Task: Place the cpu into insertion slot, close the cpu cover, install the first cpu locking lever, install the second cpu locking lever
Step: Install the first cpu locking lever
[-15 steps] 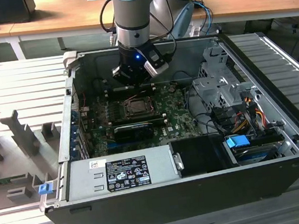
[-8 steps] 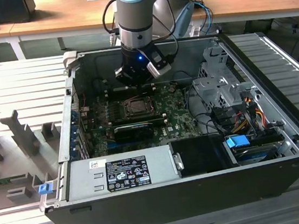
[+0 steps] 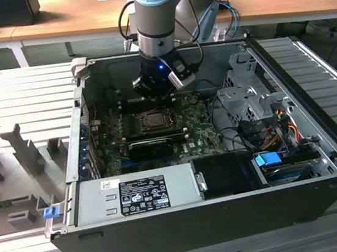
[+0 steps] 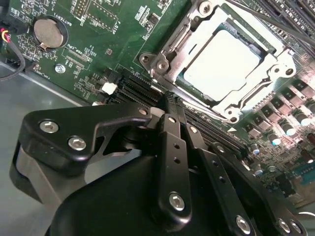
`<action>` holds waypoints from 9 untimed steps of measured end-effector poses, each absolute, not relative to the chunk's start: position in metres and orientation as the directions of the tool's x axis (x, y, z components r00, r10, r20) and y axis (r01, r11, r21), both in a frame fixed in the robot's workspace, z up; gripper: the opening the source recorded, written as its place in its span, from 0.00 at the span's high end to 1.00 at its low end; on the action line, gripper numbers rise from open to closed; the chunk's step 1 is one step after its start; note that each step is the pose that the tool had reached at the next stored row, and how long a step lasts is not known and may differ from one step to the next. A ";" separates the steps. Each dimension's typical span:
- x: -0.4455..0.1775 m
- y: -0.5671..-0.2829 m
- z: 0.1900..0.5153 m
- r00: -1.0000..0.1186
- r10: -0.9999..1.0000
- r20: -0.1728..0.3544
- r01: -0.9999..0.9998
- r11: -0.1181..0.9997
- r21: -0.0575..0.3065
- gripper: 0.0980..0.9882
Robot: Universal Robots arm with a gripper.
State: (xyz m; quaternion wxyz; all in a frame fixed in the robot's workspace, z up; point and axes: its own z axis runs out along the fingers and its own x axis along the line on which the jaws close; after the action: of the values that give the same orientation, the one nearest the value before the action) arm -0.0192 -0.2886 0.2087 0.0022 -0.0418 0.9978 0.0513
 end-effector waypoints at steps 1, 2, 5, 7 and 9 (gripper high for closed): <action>-0.019 -0.289 0.208 -0.996 -0.083 -0.009 -0.084 0.991 0.102 0.99; -0.019 -0.289 0.208 -0.996 -0.083 -0.009 -0.084 0.991 0.102 0.99; -0.019 -0.289 0.207 -0.996 -0.083 -0.009 -0.084 0.991 0.102 0.99; -0.019 -0.289 0.206 -0.996 -0.083 -0.009 -0.084 0.991 0.102 0.99; -0.019 -0.289 0.206 -0.996 -0.083 -0.009 -0.084 0.991 0.102 0.99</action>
State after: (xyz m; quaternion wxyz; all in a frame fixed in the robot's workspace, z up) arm -0.0186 -0.2886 0.2055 0.0021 -0.0419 0.9978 0.0511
